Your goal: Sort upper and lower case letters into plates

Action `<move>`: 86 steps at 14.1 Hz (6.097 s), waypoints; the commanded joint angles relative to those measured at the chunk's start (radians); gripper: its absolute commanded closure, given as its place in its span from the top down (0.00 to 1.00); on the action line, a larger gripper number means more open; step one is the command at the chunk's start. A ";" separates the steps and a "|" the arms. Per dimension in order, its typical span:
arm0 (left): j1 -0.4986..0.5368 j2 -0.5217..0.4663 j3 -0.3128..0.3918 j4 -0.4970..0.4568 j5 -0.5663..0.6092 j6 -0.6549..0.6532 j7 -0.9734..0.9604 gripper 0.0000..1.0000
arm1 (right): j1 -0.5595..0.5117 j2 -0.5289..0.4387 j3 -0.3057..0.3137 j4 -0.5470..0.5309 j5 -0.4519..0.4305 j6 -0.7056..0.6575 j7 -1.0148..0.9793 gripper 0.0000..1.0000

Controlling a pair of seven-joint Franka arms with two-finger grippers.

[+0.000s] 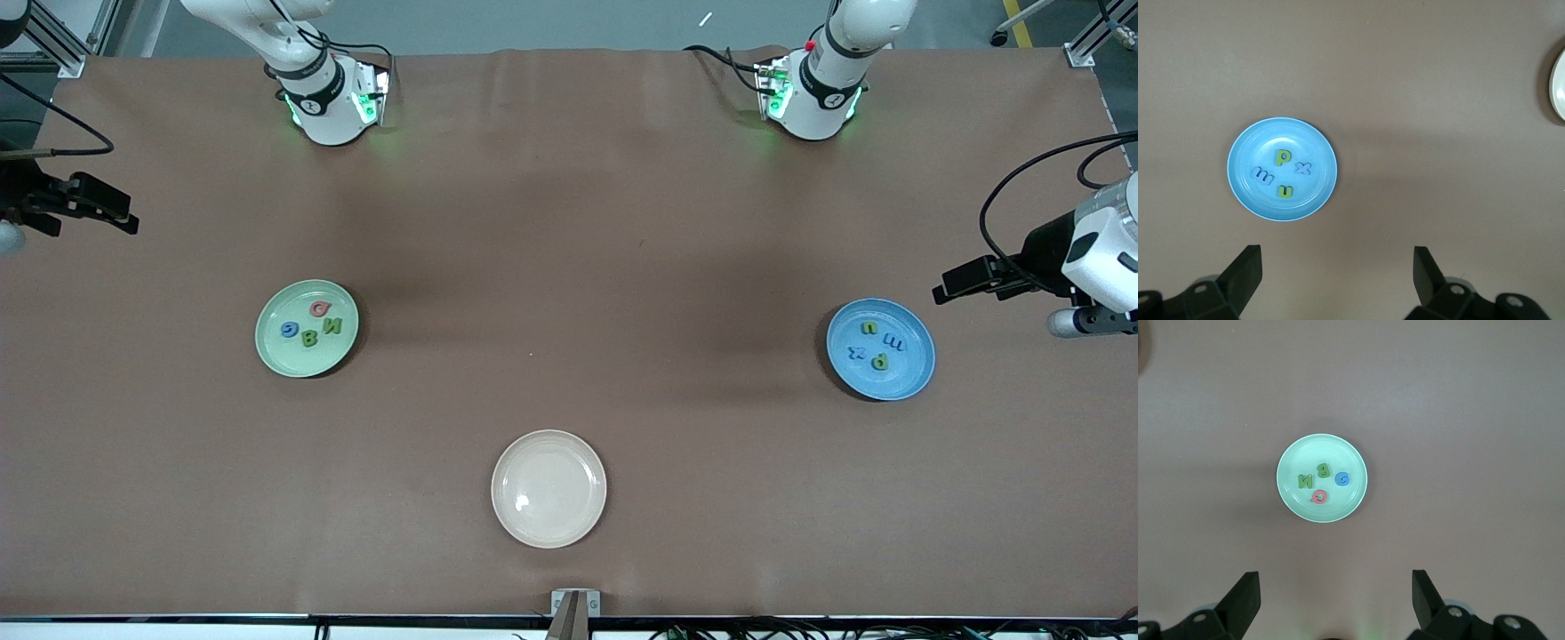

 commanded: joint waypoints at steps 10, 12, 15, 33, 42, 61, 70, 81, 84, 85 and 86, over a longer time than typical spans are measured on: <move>-0.094 -0.118 0.109 0.078 -0.023 -0.032 0.152 1.00 | -0.030 -0.057 0.001 -0.042 0.007 0.015 -0.015 1.00; -0.161 -0.138 0.186 0.143 -0.047 -0.078 0.183 1.00 | -0.029 -0.059 0.001 -0.042 0.007 0.012 -0.015 1.00; -0.290 -0.224 0.345 0.192 -0.101 -0.081 0.204 1.00 | -0.026 -0.060 0.003 -0.043 0.007 0.009 -0.015 1.00; -1.263 -0.663 1.627 0.059 -0.572 0.095 0.564 1.00 | -0.027 -0.070 0.004 -0.045 0.038 0.035 -0.013 1.00; -1.239 -0.678 1.627 0.063 -0.575 0.095 0.576 1.00 | -0.026 -0.079 0.007 -0.054 0.036 0.035 -0.013 1.00; -1.222 -0.678 1.635 0.146 -0.574 0.022 0.573 1.00 | -0.030 -0.073 0.004 -0.052 0.015 0.040 -0.015 1.00; -1.212 -0.678 1.630 0.175 -0.575 -0.038 0.567 1.00 | -0.030 -0.073 0.004 -0.052 0.015 0.040 -0.015 1.00; -1.214 -0.678 1.629 0.188 -0.572 -0.038 0.570 1.00 | -0.029 -0.071 0.004 -0.052 0.015 0.037 -0.015 1.00; -1.214 -0.678 1.629 0.188 -0.574 -0.038 0.568 1.00 | -0.021 -0.074 0.007 -0.052 0.015 0.035 -0.015 1.00; -1.214 -0.678 1.627 0.188 -0.574 -0.040 0.568 1.00 | -0.021 -0.074 0.009 -0.052 0.015 0.034 -0.015 1.00; -1.214 -0.680 1.627 0.186 -0.574 -0.041 0.568 1.00 | -0.021 -0.074 0.009 -0.052 0.015 0.034 -0.015 1.00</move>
